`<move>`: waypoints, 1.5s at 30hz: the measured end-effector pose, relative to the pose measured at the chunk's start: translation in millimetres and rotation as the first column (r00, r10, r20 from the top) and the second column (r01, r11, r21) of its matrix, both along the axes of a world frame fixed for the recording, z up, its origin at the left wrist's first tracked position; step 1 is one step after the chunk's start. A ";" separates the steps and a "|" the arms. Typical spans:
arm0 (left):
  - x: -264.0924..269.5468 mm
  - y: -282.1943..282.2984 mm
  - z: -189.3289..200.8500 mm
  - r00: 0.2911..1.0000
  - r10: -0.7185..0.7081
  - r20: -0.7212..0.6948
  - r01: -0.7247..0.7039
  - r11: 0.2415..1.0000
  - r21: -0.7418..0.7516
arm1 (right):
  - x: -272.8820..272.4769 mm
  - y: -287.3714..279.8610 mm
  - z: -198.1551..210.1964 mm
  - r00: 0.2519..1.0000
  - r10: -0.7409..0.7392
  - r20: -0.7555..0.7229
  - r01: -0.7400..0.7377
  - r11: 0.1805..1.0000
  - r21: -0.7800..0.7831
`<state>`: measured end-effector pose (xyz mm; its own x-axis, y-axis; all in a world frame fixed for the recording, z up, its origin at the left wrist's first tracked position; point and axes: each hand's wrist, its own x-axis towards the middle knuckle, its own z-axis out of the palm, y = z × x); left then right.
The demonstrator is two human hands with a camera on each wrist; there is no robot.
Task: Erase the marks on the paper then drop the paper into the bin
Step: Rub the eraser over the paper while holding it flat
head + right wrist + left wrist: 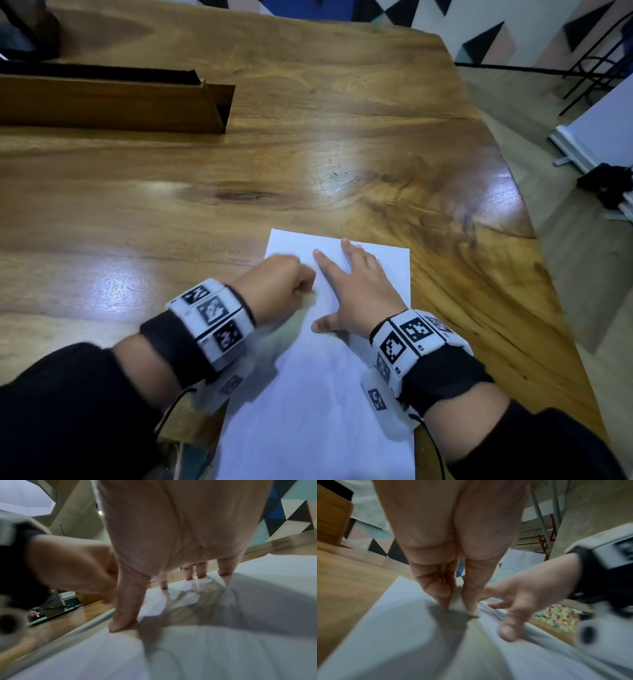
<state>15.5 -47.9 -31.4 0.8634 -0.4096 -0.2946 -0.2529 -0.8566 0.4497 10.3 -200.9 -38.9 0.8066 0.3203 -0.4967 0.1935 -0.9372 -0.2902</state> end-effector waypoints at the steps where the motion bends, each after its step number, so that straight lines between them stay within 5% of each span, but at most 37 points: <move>1: -8.6 2.8 1.8 0.996 -0.051 -0.074 0.052 0.999 0.015 | 0.4 -0.3 -0.2 1.000 0.003 0.000 -0.003 1.000 -0.007; 4: -9.0 7.8 6.1 0.978 -0.080 -0.194 0.087 0.996 0.030 | 0.6 0.0 -1.0 1.000 0.019 0.004 -0.019 0.999 -0.025; 10: 18.4 -5.7 3.7 0.997 0.063 0.049 -0.064 0.998 0.018 | 0.8 0.7 -1.8 0.999 0.037 0.016 -0.037 0.999 -0.040; 16: -23.0 12.5 5.7 0.968 -0.098 -0.232 0.104 0.994 0.017 | 1.5 -1.0 -5.4 0.999 0.047 0.015 -0.046 0.998 -0.046; 22: 9.4 5.4 6.8 0.999 0.046 0.026 -0.047 0.999 0.022 | 0.8 -1.3 -5.2 0.998 0.055 0.023 -0.054 0.997 -0.061; 27: -24.9 15.5 7.0 0.952 -0.096 -0.292 0.116 0.992 0.053 | 0.8 -1.6 -4.8 0.999 0.049 0.019 -0.048 0.998 -0.045; 33: 3.8 10.7 1.6 0.995 0.094 0.016 -0.094 0.995 0.025 | 0.7 -1.2 -3.3 0.998 0.054 0.020 -0.053 0.997 -0.051; 39: -21.9 21.4 9.2 0.977 -0.057 -0.207 0.070 0.996 0.055 | 0.1 -1.4 -2.9 0.999 0.048 0.016 -0.047 0.998 -0.042; 45: -4.8 18.2 6.3 0.998 0.060 -0.019 -0.059 0.998 0.017 | -0.1 -1.0 -2.1 0.999 0.049 0.016 -0.048 0.998 -0.048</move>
